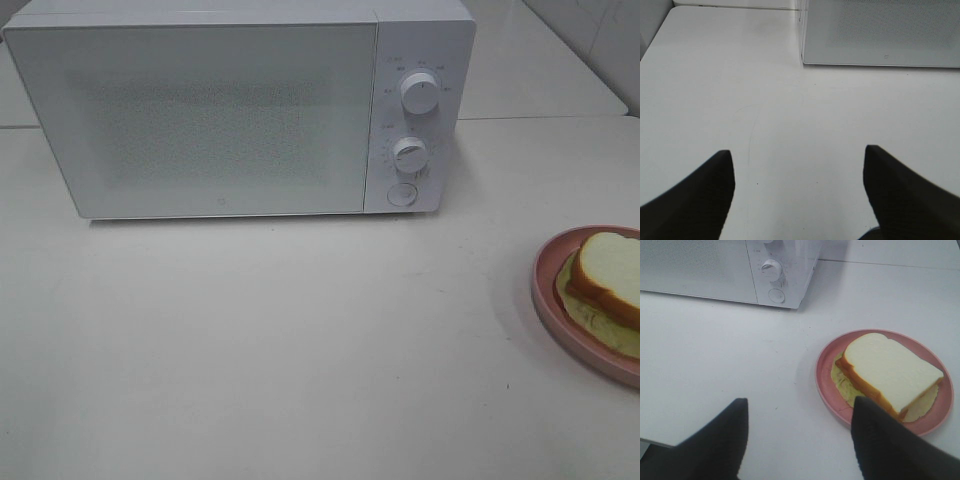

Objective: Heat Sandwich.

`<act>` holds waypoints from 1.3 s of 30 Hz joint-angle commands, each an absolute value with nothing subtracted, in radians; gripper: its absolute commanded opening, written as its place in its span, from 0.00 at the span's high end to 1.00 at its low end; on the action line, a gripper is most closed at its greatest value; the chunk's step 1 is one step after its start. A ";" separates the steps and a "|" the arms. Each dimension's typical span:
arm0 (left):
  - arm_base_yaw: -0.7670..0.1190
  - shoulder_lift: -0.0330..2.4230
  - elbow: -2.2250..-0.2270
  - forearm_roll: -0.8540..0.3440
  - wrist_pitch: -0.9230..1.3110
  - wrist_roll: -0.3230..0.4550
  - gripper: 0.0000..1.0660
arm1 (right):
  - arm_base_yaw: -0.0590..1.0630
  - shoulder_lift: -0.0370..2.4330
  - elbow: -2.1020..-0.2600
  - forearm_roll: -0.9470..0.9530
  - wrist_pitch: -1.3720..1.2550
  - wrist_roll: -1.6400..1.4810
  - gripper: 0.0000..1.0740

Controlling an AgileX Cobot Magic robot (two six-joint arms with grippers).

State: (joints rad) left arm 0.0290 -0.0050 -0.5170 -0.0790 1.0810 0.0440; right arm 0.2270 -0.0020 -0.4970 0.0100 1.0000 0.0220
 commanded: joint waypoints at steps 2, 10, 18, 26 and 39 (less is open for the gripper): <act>0.031 -0.012 -0.515 -0.081 1.070 0.045 0.36 | 0.221 -0.031 -0.495 0.012 0.997 0.017 0.44; 0.031 -0.012 -0.515 -0.081 1.070 0.045 0.36 | 0.221 -0.031 -0.495 0.012 0.997 0.017 0.44; 0.031 -0.012 -0.515 -0.081 1.070 0.045 0.36 | 0.221 -0.031 -0.495 0.012 0.997 0.017 0.45; 0.031 -0.012 -0.515 -0.081 1.070 0.045 0.36 | 0.221 -0.031 -0.495 0.012 0.996 0.017 0.45; 0.031 -0.012 -0.515 -0.081 1.070 0.045 0.36 | 0.221 -0.031 -0.495 0.012 0.996 0.017 0.45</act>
